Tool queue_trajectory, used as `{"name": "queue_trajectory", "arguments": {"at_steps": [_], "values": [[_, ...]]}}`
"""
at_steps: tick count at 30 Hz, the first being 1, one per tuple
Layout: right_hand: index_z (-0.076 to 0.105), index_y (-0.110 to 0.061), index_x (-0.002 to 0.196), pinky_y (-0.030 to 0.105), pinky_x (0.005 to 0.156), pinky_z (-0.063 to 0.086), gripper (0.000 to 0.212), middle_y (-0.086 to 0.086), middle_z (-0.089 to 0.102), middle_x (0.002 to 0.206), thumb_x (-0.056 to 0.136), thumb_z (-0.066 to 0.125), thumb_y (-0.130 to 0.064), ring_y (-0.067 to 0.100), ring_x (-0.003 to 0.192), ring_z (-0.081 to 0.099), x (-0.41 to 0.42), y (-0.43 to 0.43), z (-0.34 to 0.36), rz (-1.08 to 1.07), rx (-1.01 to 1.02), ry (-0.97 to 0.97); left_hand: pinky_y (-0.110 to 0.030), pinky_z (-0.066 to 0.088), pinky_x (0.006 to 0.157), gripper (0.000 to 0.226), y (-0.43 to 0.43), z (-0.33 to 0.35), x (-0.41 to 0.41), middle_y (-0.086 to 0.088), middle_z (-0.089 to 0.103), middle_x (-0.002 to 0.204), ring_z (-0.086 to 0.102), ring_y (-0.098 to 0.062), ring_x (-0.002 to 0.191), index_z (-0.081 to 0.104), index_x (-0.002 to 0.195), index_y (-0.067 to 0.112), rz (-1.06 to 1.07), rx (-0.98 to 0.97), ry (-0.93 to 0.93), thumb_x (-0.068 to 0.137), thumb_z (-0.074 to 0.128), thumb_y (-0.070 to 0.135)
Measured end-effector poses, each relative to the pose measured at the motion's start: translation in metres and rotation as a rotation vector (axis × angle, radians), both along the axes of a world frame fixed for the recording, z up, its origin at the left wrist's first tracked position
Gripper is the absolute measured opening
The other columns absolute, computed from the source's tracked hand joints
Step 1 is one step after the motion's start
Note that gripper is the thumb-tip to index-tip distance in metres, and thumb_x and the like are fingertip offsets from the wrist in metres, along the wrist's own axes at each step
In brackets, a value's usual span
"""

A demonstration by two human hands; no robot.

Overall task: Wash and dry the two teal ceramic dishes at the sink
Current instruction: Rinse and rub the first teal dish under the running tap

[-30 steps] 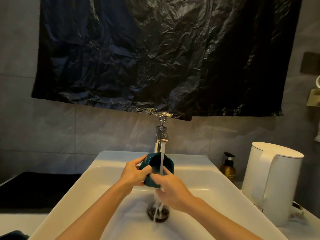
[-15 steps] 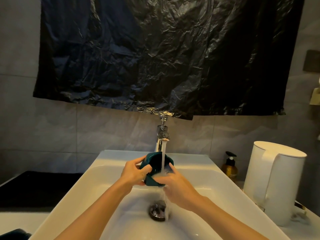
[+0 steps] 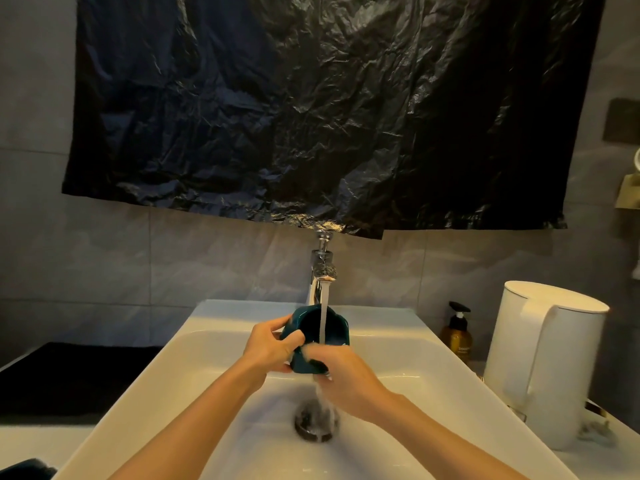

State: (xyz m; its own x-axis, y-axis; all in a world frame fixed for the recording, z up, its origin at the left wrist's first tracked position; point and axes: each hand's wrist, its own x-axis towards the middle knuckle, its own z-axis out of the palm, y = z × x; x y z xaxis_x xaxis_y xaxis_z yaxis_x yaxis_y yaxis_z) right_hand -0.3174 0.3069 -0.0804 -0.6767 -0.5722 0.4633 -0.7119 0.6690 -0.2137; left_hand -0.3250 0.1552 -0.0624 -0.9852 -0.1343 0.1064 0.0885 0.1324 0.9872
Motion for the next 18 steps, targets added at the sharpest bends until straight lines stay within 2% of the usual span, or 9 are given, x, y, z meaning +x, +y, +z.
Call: {"name": "queue_trajectory", "arguments": {"at_steps": [2,5,7,8,9,12,13,15,18], "values": [[0.061,-0.018,0.113,0.026,0.088,0.051,0.023,0.001,0.066,0.113,0.091,0.056,-0.011,0.02,0.104,0.06,0.0,-0.006,0.0,-0.043,-0.02,-0.093,-0.038,0.058,0.064,0.043,-0.001,0.0,-0.001,-0.014,0.063,0.111,0.062,-0.033,0.096,0.056,0.128,0.018,0.011,-0.012,-0.009,0.087,0.062,0.007],[0.067,-0.012,0.099,0.032,0.1,0.045,0.015,0.005,0.07,0.098,0.089,0.057,-0.016,0.023,0.099,0.061,-0.01,0.011,0.008,-0.049,0.324,0.278,-0.033,0.057,0.058,0.042,-0.006,0.003,0.0,-0.014,0.062,0.109,0.063,-0.031,0.09,0.055,0.129,0.015,0.033,-0.001,-0.03,0.089,0.061,0.009],[0.069,-0.018,0.084,0.032,0.106,0.038,0.007,-0.002,0.071,0.081,0.077,0.072,-0.019,0.016,0.081,0.066,-0.019,0.024,0.011,-0.07,0.514,0.5,-0.03,0.056,0.054,0.039,-0.006,0.004,0.0,-0.012,0.062,0.104,0.064,-0.028,0.083,0.055,0.128,0.014,0.032,0.006,-0.04,0.089,0.061,0.011],[0.069,-0.02,0.079,0.03,0.104,0.039,0.013,-0.005,0.069,0.075,0.07,0.079,-0.022,0.013,0.073,0.066,-0.019,0.024,0.01,-0.07,0.531,0.523,-0.029,0.056,0.053,0.039,-0.004,0.005,0.0,-0.011,0.061,0.102,0.063,-0.027,0.081,0.056,0.127,0.014,0.033,0.004,-0.04,0.089,0.061,0.011],[0.069,-0.02,0.082,0.028,0.101,0.042,0.019,-0.005,0.07,0.076,0.068,0.082,-0.023,0.013,0.072,0.066,-0.019,0.02,0.005,-0.063,0.482,0.483,-0.029,0.056,0.052,0.038,-0.003,0.005,0.0,-0.011,0.061,0.102,0.063,-0.027,0.081,0.056,0.127,0.013,0.035,-0.001,-0.04,0.089,0.061,0.011],[0.062,-0.017,0.114,0.026,0.092,0.048,0.03,0.001,0.068,0.111,0.086,0.068,-0.022,0.017,0.099,0.062,-0.002,-0.001,0.003,-0.03,0.041,0.049,-0.033,0.057,0.056,0.038,-0.001,0.005,-0.001,-0.011,0.062,0.103,0.064,-0.03,0.085,0.057,0.125,0.015,0.05,-0.013,-0.054,0.088,0.063,0.011],[0.062,-0.017,0.116,0.026,0.092,0.048,0.029,0.001,0.067,0.113,0.088,0.065,-0.021,0.019,0.102,0.061,-0.002,-0.002,0.001,-0.009,0.026,0.009,-0.035,0.057,0.058,0.038,-0.002,0.005,-0.001,-0.011,0.062,0.103,0.064,-0.03,0.086,0.057,0.125,0.015,0.055,-0.025,-0.058,0.088,0.063,0.011],[0.067,-0.018,0.105,0.029,0.093,0.047,0.023,-0.001,0.071,0.1,0.083,0.07,-0.024,0.017,0.093,0.064,-0.008,0.009,0.003,0.037,0.215,0.245,-0.034,0.057,0.059,0.037,-0.005,0.005,-0.001,-0.011,0.062,0.103,0.064,-0.028,0.086,0.058,0.124,0.016,0.057,-0.041,-0.066,0.088,0.063,0.012],[0.07,-0.024,0.073,0.032,0.096,0.047,0.022,-0.01,0.068,0.069,0.06,0.086,-0.032,0.009,0.069,0.066,-0.021,0.025,0.011,0.022,0.505,0.543,-0.03,0.057,0.057,0.033,-0.006,0.005,-0.001,-0.012,0.066,0.102,0.066,-0.025,0.081,0.06,0.122,0.018,0.047,-0.018,-0.072,0.088,0.063,0.019]]}}
